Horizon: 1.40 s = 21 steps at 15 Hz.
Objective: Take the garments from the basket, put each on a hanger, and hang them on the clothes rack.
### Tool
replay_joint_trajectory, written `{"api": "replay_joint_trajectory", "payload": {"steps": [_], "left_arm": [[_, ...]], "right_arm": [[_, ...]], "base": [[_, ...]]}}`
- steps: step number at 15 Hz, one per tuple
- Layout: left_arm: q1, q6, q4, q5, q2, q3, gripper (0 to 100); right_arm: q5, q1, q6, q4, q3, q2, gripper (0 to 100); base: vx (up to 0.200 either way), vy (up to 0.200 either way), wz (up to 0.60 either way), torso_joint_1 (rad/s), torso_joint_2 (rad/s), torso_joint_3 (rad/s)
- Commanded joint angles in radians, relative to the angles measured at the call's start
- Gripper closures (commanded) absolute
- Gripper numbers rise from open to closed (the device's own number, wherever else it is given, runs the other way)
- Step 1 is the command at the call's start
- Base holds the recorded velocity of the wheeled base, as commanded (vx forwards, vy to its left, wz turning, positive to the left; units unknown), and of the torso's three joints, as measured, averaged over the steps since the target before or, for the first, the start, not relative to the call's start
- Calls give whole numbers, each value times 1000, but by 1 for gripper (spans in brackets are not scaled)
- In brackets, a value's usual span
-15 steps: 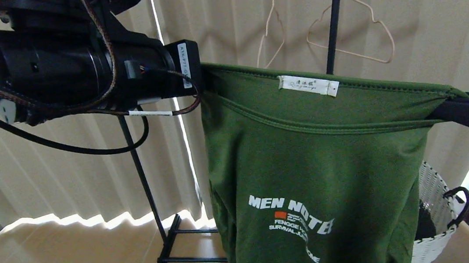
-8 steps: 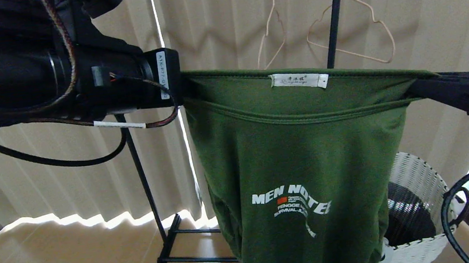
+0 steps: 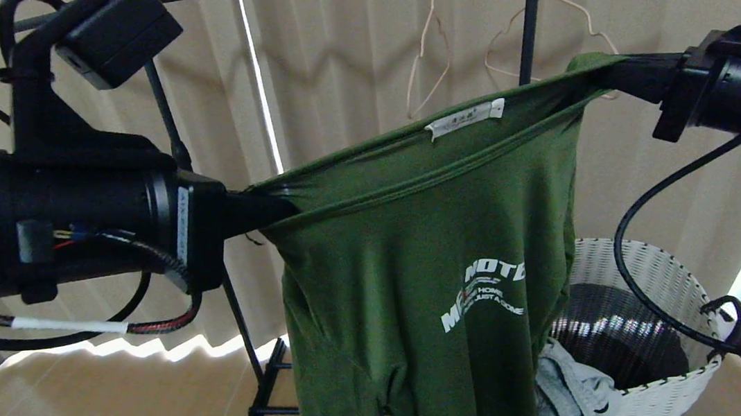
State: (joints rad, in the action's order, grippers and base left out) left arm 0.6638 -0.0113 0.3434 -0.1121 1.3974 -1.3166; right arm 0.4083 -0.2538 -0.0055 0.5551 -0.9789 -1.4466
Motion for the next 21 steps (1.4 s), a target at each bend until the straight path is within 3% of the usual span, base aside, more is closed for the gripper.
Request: {"api": "replay_joint_trajectory", "payload": {"steps": [1, 7, 9, 12, 13, 14, 18, 21], "left_arm": [[-4, -15, 2, -6, -48, 37, 100], [-4, -33, -7, -6, -66, 69, 100], [-30, -49, -76, -4, -57, 68, 100], [-98, -119, -221, 15, 34, 59, 100], [-98, -119, -221, 15, 34, 59, 100], [-138, -130, -310, 58, 91, 43, 100], [-148, -111, -451, 80, 155, 17, 100], [-122, -24, -458, 85, 189, -43, 100]], "right_arm": [[-2, -18, -1, 2, -27, -61, 100], [-2, -21, -2, -7, -57, -66, 100], [-2, -16, -2, -29, -63, -37, 100], [-3, -10, -2, -176, -110, 17, 100], [-3, -10, -2, -176, -110, 17, 100], [-3, -8, -4, -207, -121, 55, 100], [-2, 7, -4, -359, -107, 160, 100], [1, -7, -7, -457, -63, 222, 100]], "base": [[0, 0, 0, 0, 0, 0], [0, 0, 0, 0, 0, 0], [0, 0, 0, 0, 0, 0], [0, 0, 0, 0, 0, 0], [0, 0, 0, 0, 0, 0], [0, 0, 0, 0, 0, 0], [0, 0, 0, 0, 0, 0], [0, 0, 0, 0, 0, 0]]}}
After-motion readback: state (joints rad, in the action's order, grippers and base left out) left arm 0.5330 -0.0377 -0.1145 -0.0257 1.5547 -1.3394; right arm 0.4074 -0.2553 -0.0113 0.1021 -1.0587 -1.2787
